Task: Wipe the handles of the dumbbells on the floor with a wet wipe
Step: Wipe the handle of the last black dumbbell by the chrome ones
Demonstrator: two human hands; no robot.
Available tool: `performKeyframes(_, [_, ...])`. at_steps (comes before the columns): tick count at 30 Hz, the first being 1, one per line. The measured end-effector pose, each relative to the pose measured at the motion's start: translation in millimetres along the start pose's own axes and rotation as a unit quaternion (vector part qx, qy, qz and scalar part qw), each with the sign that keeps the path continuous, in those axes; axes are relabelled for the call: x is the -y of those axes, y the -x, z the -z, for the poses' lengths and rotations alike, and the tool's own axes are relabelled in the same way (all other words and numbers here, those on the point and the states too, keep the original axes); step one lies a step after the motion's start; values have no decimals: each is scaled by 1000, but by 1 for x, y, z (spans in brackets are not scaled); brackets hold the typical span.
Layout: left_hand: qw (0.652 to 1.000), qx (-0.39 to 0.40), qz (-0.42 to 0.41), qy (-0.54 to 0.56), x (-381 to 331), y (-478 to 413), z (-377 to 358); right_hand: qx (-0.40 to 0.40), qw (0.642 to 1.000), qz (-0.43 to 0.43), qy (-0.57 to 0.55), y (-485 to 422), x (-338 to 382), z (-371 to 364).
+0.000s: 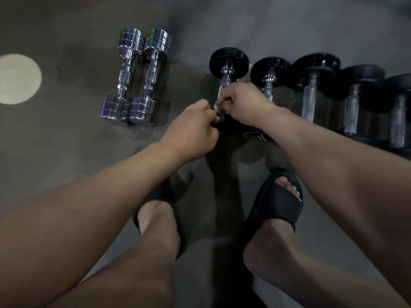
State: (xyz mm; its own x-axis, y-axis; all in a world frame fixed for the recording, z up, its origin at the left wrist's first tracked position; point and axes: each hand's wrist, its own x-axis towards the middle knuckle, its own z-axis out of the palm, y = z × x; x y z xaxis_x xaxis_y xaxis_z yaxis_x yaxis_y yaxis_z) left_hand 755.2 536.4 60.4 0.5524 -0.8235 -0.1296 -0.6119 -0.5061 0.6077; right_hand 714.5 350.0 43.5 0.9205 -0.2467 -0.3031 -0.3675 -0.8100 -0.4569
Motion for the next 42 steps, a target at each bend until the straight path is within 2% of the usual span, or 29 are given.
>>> performKeyframes(4, [1000,0,7,7,3,3,0,-82,994,-58,-41,-6,0,-7])
performKeyframes(8, [1000,0,3,-6,3,4,1,-93,984,-112,-107,-5,4,-1])
performKeyframes(10, [1000,1,-4,-17,1,1,1,-96,968,-161,-168,-4,5,8])
performKeyframes(13, [999,13,-8,-29,-3,-1,3,-55,943,-215,-249,-2,7,18])
performKeyframes(16, [1000,17,-5,-21,-6,0,4,-19,890,-256,-377,-2,9,17])
performKeyframes(19, [999,18,-7,-32,-9,-1,1,-56,864,-287,-409,-13,4,10])
performKeyframes(23, [999,12,-12,-39,-12,-9,2,-121,895,-276,-329,-17,1,5])
performKeyframes(29, [999,11,-4,-41,-13,-20,6,-126,915,-236,-303,-10,-3,9])
performKeyframes(33, [999,18,6,-47,-16,-22,8,-102,967,-145,-181,-8,-10,9])
performKeyframes(37, [999,9,3,-40,-14,-20,7,-104,985,-55,-125,-10,-14,5])
performKeyframes(42, [1000,12,-6,7,-1,-18,8,-133,989,-10,-57,-4,-17,-9])
